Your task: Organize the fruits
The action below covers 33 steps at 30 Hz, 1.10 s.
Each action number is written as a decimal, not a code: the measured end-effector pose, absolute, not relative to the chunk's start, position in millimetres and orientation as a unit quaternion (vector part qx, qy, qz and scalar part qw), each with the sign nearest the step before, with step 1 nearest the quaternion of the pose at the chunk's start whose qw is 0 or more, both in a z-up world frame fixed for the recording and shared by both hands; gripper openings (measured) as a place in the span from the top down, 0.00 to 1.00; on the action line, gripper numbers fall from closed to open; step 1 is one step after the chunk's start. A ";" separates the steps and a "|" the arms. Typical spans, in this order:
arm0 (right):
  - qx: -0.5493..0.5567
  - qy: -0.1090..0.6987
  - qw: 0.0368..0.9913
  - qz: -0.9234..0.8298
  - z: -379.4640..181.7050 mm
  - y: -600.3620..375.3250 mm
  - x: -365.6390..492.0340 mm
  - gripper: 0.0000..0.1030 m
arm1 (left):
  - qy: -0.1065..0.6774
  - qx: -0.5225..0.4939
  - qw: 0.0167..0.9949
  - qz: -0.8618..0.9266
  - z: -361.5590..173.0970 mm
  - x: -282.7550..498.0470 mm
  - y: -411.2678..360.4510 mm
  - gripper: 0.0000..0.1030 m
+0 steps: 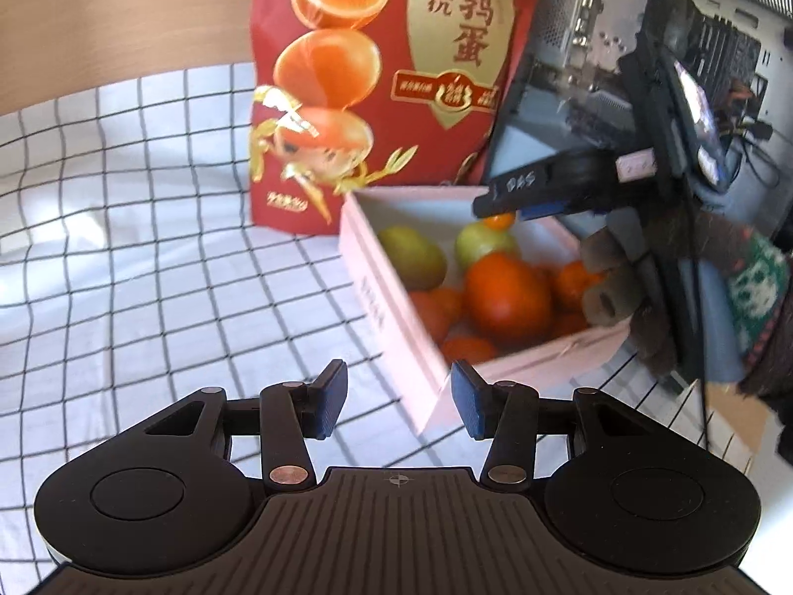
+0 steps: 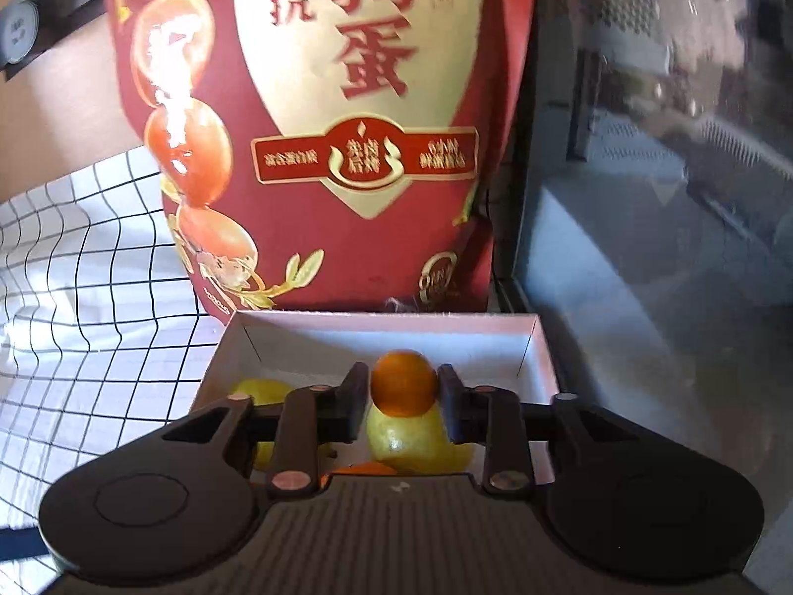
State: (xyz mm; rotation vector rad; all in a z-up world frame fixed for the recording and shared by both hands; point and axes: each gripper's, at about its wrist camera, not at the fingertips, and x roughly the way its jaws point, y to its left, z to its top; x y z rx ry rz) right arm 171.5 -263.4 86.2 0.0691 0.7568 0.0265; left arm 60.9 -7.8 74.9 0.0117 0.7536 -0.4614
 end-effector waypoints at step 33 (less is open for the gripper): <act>-0.016 0.385 0.922 0.041 13.1 -234.2 7.8 0.01 | 0.321 0.017 0.946 -0.041 9.1 -5.5 -62.6 0.43</act>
